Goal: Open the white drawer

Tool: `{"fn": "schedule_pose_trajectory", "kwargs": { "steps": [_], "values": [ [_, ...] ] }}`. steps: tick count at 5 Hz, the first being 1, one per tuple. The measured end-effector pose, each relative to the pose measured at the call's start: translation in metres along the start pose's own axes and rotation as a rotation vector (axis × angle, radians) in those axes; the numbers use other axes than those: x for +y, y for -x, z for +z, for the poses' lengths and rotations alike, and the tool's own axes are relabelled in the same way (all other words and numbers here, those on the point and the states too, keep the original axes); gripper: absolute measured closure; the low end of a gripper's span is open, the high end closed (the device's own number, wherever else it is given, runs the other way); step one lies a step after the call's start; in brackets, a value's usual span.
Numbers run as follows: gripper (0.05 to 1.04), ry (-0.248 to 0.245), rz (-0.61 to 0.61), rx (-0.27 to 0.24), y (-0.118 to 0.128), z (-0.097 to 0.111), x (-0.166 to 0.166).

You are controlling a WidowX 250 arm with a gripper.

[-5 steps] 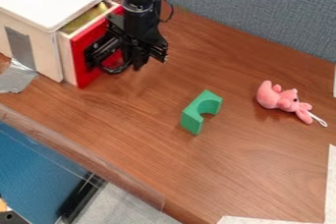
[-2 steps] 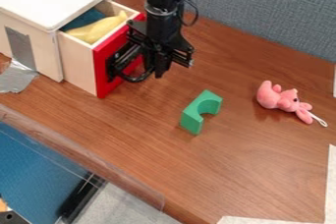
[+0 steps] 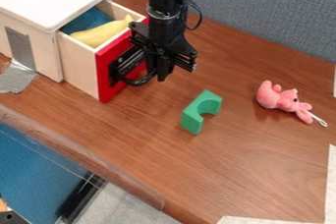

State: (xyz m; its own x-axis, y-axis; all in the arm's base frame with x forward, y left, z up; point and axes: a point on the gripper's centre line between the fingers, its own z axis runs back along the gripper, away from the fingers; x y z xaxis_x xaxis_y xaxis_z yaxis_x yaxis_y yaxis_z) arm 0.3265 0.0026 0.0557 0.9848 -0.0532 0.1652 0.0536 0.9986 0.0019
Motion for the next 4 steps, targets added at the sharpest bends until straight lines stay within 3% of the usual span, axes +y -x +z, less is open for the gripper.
{"fn": "schedule_pose_trajectory", "kwargs": {
  "steps": [4],
  "values": [
    [0.955,-0.002,0.078,0.025,-0.010,0.011,-0.024]
  ]
}}
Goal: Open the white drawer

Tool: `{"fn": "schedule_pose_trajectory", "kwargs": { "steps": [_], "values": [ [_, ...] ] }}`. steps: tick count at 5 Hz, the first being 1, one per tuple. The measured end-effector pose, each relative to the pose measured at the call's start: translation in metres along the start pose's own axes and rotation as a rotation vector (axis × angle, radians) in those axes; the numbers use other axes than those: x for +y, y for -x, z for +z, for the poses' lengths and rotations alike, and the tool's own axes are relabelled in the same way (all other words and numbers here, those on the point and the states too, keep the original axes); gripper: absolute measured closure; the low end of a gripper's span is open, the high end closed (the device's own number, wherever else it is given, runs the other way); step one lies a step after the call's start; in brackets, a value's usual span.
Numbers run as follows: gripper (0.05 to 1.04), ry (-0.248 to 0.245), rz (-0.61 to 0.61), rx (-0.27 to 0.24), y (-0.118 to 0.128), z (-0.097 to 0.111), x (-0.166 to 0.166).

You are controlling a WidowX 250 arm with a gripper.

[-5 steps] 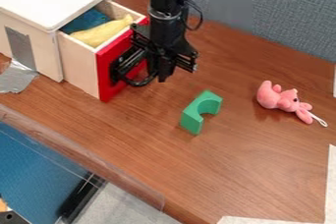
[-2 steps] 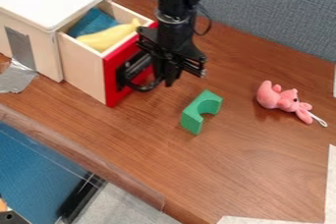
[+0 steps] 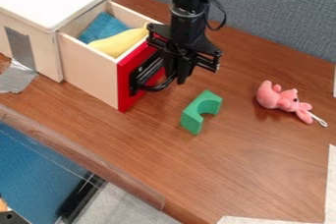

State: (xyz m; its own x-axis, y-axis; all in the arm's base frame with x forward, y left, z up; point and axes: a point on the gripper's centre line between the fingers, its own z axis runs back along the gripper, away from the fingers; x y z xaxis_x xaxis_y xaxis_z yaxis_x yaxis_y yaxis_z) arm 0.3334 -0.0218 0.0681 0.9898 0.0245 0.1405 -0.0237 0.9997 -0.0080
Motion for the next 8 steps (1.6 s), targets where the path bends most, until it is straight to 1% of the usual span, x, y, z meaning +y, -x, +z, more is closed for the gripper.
{"fn": "schedule_pose_trajectory", "kwargs": {
  "steps": [2,3,4,5,6,7,8],
  "values": [
    [0.955,0.001,0.053,0.022,-0.009,-0.002,-0.001],
    [0.914,0.003,0.061,0.022,-0.009,-0.002,-0.002],
    [0.835,0.011,0.077,0.022,-0.009,-0.002,-0.004],
    [0.933,0.011,0.074,0.025,-0.007,-0.003,-0.004],
    [0.725,0.009,0.042,0.029,-0.005,-0.004,-0.006],
    [0.415,-0.001,-0.011,-0.020,-0.003,0.018,-0.006],
    [0.137,0.023,-0.080,-0.095,0.005,0.057,0.008]
  ]
}}
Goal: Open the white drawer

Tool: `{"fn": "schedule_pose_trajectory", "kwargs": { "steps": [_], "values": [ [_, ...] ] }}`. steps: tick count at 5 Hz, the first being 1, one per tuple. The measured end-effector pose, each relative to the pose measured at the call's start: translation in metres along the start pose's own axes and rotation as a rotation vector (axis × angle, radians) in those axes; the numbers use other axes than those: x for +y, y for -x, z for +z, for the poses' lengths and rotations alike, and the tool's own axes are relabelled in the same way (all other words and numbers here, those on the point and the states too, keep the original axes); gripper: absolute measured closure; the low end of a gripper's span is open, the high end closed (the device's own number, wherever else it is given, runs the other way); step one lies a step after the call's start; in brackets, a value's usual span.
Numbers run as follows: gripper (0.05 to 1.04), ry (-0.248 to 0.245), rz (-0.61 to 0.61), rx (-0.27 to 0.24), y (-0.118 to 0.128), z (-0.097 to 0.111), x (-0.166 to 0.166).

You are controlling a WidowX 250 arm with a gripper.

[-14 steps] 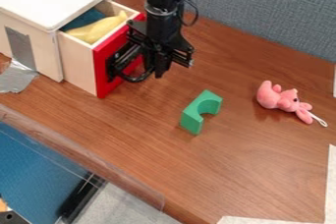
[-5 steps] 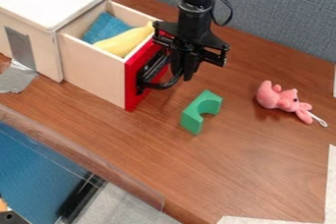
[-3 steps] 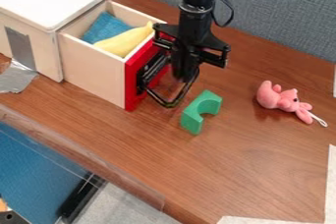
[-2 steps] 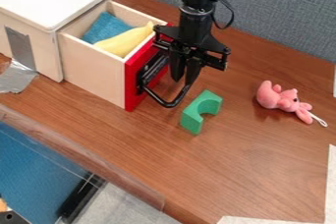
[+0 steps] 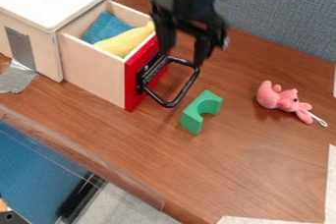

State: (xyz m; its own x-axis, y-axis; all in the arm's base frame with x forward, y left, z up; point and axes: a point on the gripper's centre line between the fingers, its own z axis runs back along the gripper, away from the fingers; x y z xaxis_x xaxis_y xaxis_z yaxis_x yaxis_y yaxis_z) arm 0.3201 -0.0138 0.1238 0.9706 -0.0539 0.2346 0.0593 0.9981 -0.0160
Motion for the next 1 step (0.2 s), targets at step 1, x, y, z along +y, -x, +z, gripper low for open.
{"fn": "schedule_pose_trajectory", "kwargs": {
  "steps": [1],
  "values": [
    [0.077,-0.042,-0.048,-0.076,0.0124,0.0381,0.0234]
  ]
}}
